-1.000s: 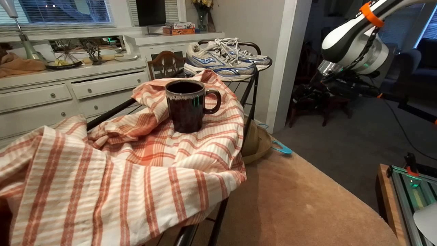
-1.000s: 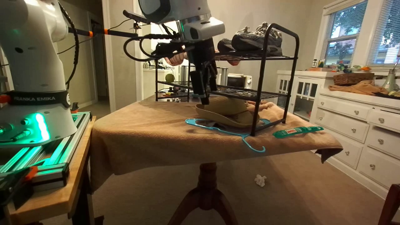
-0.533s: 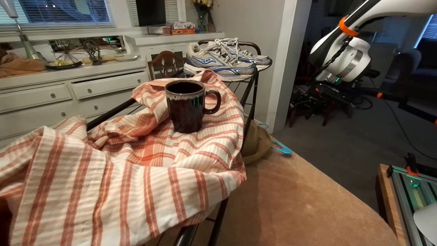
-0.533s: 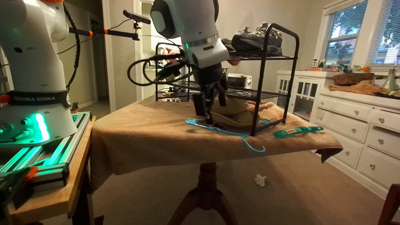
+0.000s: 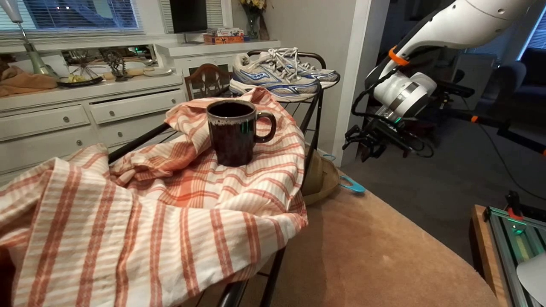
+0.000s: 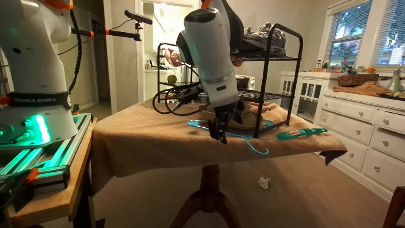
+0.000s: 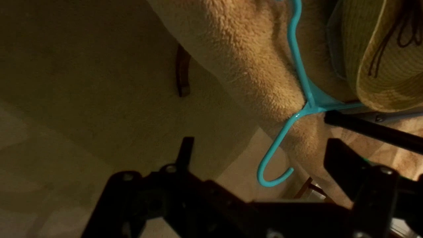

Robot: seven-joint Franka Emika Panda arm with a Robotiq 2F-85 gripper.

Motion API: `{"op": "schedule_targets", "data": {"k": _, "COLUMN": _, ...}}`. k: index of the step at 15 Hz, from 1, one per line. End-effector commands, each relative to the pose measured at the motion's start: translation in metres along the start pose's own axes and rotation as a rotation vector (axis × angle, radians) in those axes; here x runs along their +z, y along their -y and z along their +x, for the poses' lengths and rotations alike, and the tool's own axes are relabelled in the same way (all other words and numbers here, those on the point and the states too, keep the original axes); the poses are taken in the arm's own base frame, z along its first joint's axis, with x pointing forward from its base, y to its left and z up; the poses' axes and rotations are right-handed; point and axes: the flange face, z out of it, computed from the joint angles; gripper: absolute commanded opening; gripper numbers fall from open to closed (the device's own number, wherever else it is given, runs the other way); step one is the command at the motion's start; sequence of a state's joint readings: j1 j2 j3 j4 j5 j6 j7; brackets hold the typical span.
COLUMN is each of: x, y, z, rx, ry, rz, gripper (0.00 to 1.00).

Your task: Hang the blue hanger on the right side of the shoe rack.

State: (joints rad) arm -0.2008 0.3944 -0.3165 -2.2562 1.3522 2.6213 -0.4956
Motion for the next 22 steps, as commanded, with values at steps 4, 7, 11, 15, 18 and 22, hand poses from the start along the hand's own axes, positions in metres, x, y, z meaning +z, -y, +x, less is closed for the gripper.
{"op": "schedule_targets", "data": {"k": 4, "x": 0.024, "y": 0.001, "z": 0.009, "rx": 0.011, "ry": 0.001, "rz": -0.011, "gripper": 1.00}}
{"op": "schedule_targets", "data": {"k": 7, "x": 0.026, "y": 0.001, "z": 0.012, "rx": 0.011, "ry": -0.001, "rz": -0.013, "gripper": 1.00}}
{"op": "schedule_targets", "data": {"k": 11, "x": 0.036, "y": 0.006, "z": 0.018, "rx": 0.050, "ry": 0.017, "rz": 0.018, "gripper": 1.00}}
{"op": "schedule_targets", "data": {"k": 15, "x": 0.044, "y": 0.010, "z": 0.028, "rx": 0.077, "ry": 0.008, "rz": 0.045, "gripper": 1.00}}
{"op": "schedule_targets", "data": {"k": 18, "x": 0.053, "y": 0.010, "z": 0.035, "rx": 0.089, "ry": 0.019, "rz": 0.051, "gripper": 1.00}}
{"op": "schedule_targets", "data": {"k": 22, "x": 0.067, "y": 0.009, "z": 0.041, "rx": 0.105, "ry": 0.033, "rz": 0.053, "gripper": 0.58}}
